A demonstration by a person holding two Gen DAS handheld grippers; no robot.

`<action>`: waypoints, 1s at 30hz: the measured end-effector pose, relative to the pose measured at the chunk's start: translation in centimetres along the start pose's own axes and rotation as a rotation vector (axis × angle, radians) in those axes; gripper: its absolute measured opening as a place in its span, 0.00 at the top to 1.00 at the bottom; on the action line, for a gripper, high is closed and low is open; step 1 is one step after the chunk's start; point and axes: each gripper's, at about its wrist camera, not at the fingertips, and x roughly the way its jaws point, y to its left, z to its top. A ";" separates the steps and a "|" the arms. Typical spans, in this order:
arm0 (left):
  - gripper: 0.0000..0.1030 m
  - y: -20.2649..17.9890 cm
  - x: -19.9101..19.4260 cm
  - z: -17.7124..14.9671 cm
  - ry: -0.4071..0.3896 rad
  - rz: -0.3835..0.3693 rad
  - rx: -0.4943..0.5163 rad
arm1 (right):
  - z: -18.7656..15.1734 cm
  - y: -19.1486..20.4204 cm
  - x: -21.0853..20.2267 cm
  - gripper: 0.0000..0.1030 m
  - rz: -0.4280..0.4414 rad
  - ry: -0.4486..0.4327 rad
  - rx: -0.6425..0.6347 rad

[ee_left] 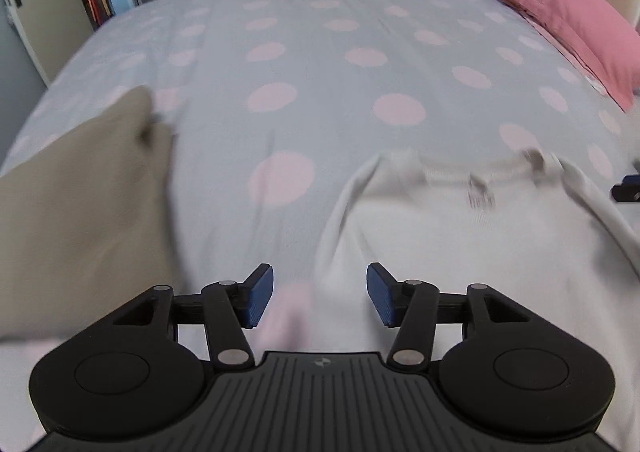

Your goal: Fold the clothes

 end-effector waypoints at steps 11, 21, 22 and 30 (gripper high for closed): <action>0.46 0.8 -6.7 -11.9 0.093 -0.056 -0.086 | -12.8 -2.0 -10.1 0.58 0.034 0.057 0.055; 0.41 -0.3 -8.4 -18.4 0.135 -0.076 -0.135 | -20.6 -1.8 -9.2 0.60 0.017 0.154 0.089; 0.41 -0.4 -8.3 -18.6 0.138 -0.079 -0.136 | -20.9 -1.8 -9.1 0.61 0.013 0.158 0.089; 0.76 -1.0 -6.6 -18.8 0.205 -0.123 -0.144 | -21.2 -2.5 -9.6 0.97 0.016 0.137 0.127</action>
